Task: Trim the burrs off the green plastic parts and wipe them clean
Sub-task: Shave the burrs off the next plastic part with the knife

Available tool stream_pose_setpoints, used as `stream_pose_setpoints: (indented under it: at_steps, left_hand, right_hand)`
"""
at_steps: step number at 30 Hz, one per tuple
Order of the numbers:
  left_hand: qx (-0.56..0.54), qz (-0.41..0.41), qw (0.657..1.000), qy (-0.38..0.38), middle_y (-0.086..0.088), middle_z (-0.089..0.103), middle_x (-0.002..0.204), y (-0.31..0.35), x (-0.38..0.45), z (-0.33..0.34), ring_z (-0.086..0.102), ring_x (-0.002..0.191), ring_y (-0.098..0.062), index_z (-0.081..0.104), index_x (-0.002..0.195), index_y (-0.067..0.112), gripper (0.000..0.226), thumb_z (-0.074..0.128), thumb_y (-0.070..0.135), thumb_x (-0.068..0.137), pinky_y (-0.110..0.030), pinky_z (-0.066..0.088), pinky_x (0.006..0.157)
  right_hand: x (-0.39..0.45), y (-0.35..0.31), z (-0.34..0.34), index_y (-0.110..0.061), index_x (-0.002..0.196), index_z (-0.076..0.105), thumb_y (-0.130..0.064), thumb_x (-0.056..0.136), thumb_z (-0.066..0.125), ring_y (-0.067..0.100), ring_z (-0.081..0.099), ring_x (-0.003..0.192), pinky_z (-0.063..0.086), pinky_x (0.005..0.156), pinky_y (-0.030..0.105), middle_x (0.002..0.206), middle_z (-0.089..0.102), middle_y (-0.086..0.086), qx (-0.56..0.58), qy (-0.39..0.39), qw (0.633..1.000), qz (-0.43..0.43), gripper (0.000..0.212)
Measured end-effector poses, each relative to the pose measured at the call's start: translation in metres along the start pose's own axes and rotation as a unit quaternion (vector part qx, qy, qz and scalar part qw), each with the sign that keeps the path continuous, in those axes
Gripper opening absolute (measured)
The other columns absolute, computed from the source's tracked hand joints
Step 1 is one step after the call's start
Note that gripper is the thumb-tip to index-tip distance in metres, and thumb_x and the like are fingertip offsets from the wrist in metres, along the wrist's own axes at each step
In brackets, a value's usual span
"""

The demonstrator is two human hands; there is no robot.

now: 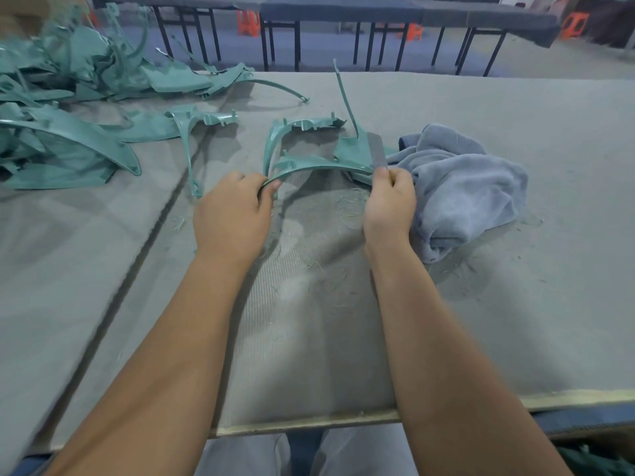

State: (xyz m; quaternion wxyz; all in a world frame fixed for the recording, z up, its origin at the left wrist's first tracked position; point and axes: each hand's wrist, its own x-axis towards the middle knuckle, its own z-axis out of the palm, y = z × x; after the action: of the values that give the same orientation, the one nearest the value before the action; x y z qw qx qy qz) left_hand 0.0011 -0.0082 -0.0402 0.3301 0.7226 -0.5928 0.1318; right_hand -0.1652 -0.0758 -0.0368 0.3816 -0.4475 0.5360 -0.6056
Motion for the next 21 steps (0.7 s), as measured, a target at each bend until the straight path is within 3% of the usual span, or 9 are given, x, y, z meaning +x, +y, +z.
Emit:
stream_pose_setpoints:
  at_steps: [3, 5, 7, 10, 15, 21]
  left_hand:
    - [-0.006, -0.011, 1.0, -0.024, 0.001, 0.042, 0.061, 0.001, 0.0, 0.002, 0.045, 0.061, -0.027, 0.046, 0.074, 0.012, 0.041, 0.037, 0.038, 0.103, -0.034, 0.024, 0.052]
    - [-0.016, -0.021, 0.999, -0.029, 0.002, 0.04, 0.058, 0.002, -0.001, 0.003, 0.044, 0.058, -0.027, 0.045, 0.072, 0.012, 0.043, 0.037, 0.04, 0.103, -0.034, 0.024, 0.052]
    - [-0.021, -0.027, 0.999, -0.027, 0.002, 0.041, 0.057, 0.001, -0.001, 0.003, 0.043, 0.057, -0.027, 0.043, 0.07, 0.012, 0.044, 0.036, 0.041, 0.103, -0.034, 0.024, 0.051]
    - [-0.03, -0.032, 0.999, -0.023, 0.0, 0.042, 0.056, 0.001, 0.001, 0.003, 0.042, 0.055, -0.024, 0.041, 0.067, 0.013, 0.046, 0.036, 0.042, 0.103, -0.033, 0.023, 0.048]
    - [-0.044, -0.034, 0.998, -0.02, 0.0, 0.041, 0.055, 0.0, 0.001, 0.004, 0.038, 0.052, -0.018, 0.034, 0.062, 0.019, 0.047, 0.037, 0.042, 0.102, -0.032, 0.02, 0.047]
    - [-0.035, -0.027, 0.999, -0.021, 0.0, 0.04, 0.055, 0.001, 0.002, 0.004, 0.036, 0.051, -0.016, 0.035, 0.063, 0.017, 0.046, 0.037, 0.041, 0.103, -0.031, 0.018, 0.046]
  right_hand:
    - [0.004, 0.005, -0.001, -0.011, 0.079, 0.049, -0.02, 0.1, 0.045, 0.022, 0.046, 0.064, 0.043, 0.061, 0.039, 0.075, 0.059, 0.016, -0.037, -0.013, 0.999, 0.012, 0.023]
    - [0.005, 0.007, -0.002, -0.007, 0.078, 0.052, -0.019, 0.098, 0.046, 0.024, 0.047, 0.064, 0.046, 0.063, 0.043, 0.075, 0.059, 0.022, -0.053, -0.001, 0.999, 0.013, 0.024]
    - [0.005, 0.007, -0.002, -0.007, 0.072, 0.05, -0.016, 0.097, 0.047, 0.024, 0.042, 0.062, 0.04, 0.059, 0.039, 0.067, 0.05, 0.018, -0.041, 0.004, 0.999, 0.015, 0.027]
    - [0.007, 0.01, -0.001, -0.014, 0.057, 0.034, -0.013, 0.097, 0.046, 0.021, 0.035, 0.059, 0.03, 0.056, 0.03, 0.057, 0.038, 0.008, -0.033, -0.008, 0.999, 0.015, 0.041]
    - [0.006, 0.012, -0.002, -0.017, 0.054, 0.027, -0.013, 0.098, 0.046, 0.012, 0.023, 0.046, 0.019, 0.039, 0.019, 0.049, 0.03, -0.003, -0.088, -0.021, 0.996, -0.006, 0.048]
    - [0.008, 0.012, -0.002, -0.015, 0.057, 0.03, -0.013, 0.097, 0.047, 0.019, 0.028, 0.053, 0.024, 0.051, 0.026, 0.054, 0.032, 0.003, -0.078, -0.033, 0.996, 0.023, 0.044]
